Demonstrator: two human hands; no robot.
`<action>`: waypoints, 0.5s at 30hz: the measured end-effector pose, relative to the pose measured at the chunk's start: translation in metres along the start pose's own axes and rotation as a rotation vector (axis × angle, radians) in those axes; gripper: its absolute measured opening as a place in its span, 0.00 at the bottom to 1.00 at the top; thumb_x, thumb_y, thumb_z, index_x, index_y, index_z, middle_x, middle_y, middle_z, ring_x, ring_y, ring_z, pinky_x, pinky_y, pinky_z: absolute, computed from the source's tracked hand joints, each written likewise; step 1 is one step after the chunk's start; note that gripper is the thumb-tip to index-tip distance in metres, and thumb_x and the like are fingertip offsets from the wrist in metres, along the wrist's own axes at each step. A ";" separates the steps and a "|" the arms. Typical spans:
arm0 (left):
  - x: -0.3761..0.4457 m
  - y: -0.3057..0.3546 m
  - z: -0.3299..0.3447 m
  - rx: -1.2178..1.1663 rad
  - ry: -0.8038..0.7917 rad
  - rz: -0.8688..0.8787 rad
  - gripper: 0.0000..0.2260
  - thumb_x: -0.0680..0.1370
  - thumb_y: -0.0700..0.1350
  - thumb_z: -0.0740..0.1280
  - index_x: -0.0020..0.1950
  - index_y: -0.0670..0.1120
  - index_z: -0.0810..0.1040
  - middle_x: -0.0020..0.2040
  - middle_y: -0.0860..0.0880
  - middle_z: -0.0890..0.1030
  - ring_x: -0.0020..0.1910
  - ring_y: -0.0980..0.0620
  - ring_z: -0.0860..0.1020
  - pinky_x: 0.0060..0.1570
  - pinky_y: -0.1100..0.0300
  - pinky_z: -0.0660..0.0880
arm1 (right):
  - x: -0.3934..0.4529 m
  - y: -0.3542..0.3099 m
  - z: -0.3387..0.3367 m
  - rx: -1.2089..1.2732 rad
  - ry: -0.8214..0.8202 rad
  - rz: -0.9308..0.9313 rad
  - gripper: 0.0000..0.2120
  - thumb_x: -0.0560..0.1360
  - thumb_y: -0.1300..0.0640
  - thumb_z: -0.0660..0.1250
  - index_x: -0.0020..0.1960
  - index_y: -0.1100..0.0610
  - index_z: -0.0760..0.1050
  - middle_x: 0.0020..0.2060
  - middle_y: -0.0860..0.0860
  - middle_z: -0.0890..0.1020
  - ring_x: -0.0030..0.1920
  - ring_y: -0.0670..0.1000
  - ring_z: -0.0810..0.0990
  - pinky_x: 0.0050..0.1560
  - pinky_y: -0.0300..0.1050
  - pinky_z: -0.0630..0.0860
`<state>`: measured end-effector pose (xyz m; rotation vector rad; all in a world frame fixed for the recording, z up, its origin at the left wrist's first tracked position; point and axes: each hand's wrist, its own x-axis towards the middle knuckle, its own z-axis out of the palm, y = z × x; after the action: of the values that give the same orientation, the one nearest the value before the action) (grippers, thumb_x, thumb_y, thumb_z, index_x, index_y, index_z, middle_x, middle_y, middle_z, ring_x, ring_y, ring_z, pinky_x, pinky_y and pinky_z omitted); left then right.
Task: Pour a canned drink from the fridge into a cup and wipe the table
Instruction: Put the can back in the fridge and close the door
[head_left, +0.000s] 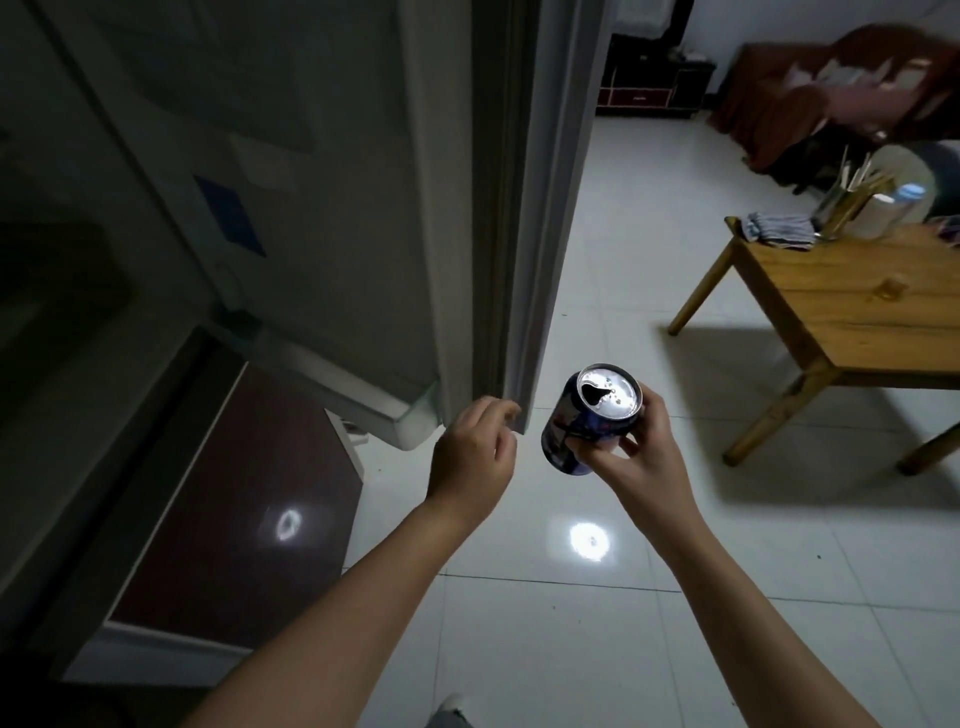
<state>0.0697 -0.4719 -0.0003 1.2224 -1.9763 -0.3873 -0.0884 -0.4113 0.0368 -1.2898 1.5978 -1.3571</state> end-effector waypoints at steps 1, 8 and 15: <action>-0.001 -0.007 -0.004 0.044 0.051 0.067 0.12 0.74 0.37 0.57 0.50 0.40 0.78 0.46 0.45 0.81 0.45 0.49 0.77 0.44 0.63 0.72 | 0.002 0.000 0.001 0.003 0.002 0.001 0.30 0.67 0.66 0.72 0.63 0.48 0.64 0.54 0.37 0.74 0.55 0.37 0.74 0.47 0.28 0.72; -0.024 -0.068 -0.017 0.433 -0.011 0.070 0.22 0.74 0.44 0.56 0.67 0.41 0.64 0.66 0.40 0.73 0.67 0.47 0.64 0.70 0.53 0.54 | 0.010 0.004 0.011 0.034 0.004 0.017 0.30 0.67 0.66 0.72 0.63 0.48 0.65 0.53 0.38 0.75 0.55 0.38 0.75 0.50 0.33 0.72; -0.019 -0.071 -0.019 0.538 -0.105 0.044 0.26 0.73 0.44 0.54 0.71 0.38 0.59 0.69 0.39 0.70 0.69 0.47 0.61 0.72 0.55 0.47 | 0.017 0.005 0.017 0.043 -0.008 0.019 0.30 0.67 0.65 0.72 0.63 0.48 0.65 0.54 0.38 0.76 0.56 0.41 0.75 0.53 0.36 0.72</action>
<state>0.1330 -0.4883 -0.0391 1.5012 -2.2774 0.1197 -0.0788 -0.4331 0.0299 -1.2496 1.5631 -1.3661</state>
